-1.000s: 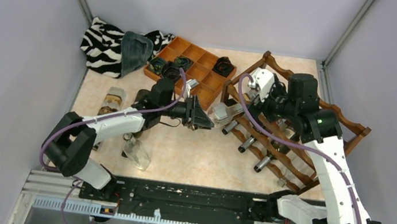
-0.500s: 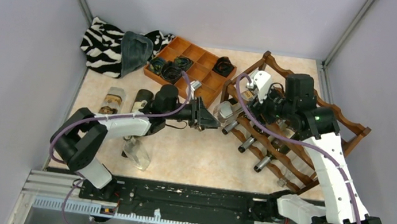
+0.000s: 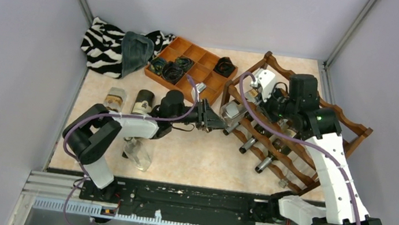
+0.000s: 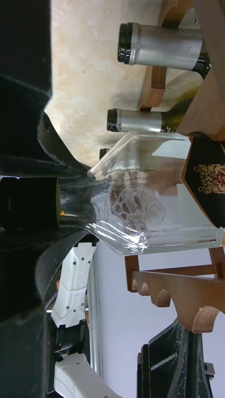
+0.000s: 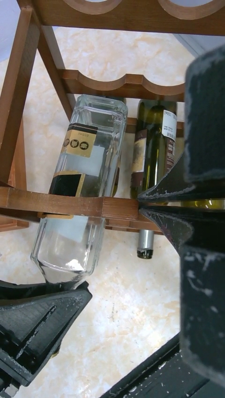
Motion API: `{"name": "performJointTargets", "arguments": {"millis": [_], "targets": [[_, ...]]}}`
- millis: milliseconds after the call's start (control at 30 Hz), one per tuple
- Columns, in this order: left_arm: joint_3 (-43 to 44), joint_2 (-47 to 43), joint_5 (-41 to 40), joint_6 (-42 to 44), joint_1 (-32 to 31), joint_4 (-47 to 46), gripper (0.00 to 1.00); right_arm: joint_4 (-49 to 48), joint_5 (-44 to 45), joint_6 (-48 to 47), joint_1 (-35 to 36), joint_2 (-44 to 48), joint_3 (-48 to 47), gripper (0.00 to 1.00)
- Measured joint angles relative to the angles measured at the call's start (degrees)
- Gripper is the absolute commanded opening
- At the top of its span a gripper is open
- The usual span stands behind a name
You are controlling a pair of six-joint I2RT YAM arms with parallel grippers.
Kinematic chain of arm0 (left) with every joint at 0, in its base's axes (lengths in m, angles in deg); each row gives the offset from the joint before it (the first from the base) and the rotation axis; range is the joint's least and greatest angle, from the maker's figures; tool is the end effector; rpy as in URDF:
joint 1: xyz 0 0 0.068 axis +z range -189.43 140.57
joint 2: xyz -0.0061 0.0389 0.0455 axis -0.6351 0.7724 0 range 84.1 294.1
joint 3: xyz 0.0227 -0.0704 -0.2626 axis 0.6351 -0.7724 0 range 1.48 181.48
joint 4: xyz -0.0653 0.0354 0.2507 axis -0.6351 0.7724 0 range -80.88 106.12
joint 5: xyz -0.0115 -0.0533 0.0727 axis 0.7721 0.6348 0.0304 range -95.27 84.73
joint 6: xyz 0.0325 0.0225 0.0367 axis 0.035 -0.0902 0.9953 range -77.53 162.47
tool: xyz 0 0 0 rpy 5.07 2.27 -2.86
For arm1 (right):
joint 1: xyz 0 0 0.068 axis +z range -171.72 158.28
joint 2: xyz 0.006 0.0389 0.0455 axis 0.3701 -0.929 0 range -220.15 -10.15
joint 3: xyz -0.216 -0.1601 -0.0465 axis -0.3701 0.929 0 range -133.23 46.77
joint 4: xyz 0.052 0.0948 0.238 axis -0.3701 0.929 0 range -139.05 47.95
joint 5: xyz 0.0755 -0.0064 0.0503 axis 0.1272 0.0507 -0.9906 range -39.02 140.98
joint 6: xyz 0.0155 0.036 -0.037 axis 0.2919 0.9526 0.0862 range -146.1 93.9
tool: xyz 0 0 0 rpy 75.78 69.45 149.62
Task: Put the wine bottle on the wine rack
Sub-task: Place the wine bottle in the wine rack.
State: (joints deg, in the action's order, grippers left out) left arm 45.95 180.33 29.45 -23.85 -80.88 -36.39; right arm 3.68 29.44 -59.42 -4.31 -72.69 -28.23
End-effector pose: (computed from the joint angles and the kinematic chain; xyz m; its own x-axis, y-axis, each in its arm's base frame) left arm 0.2490 -0.2469 0.2094 -0.9197 -0.1920 -0.3425 0.3143 0.1628 -0.9353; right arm 0.1929 0.0743 0.3901 -0.2157 -0.6031 -0.7679 -0.7948 0.5653 -0.2208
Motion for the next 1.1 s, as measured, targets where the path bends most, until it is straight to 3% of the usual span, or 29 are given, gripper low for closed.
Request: {"name": "performJointTargets", "arguments": {"millis": [333, 500, 667, 700, 767, 933, 1000, 1100], "targets": [[0.02, 2.34, -1.86, -0.83, -0.83, -4.33, 0.00, -0.02, -1.75, 1.01, -0.79, -0.15, -0.37, 0.00], [0.35, 3.54, -3.10, -1.77, -1.31, -6.25, 0.00, 1.42, -11.69, 3.58, 0.59, -0.22, -1.77, 0.00], [1.16, 4.87, -4.13, -2.45, -1.60, -7.50, 0.00, 1.64, -15.58, 4.70, 0.68, -0.94, -2.73, 0.00], [1.55, 5.22, -4.26, -2.56, -1.62, -7.56, 0.00, 1.62, -15.74, 4.90, 0.74, -1.11, -2.73, 0.04], [2.16, 5.88, -4.48, -2.75, -1.70, -7.74, 0.00, 1.68, -15.74, 5.01, 0.81, -1.38, -2.73, 0.30], [3.69, 7.41, -5.22, -3.15, -2.01, -8.39, 0.00, 2.97, -11.76, 4.33, 0.79, -1.38, -4.76, 0.72], [3.89, 7.63, -5.46, -3.15, -2.10, -8.52, 0.00, 3.26, -9.29, 4.02, 0.37, -1.25, -6.45, 0.81], [4.68, 8.33, -5.84, -3.17, -2.25, -8.57, 0.00, 3.41, -5.40, 3.04, -0.20, -0.66, -7.17, 0.83]]}}
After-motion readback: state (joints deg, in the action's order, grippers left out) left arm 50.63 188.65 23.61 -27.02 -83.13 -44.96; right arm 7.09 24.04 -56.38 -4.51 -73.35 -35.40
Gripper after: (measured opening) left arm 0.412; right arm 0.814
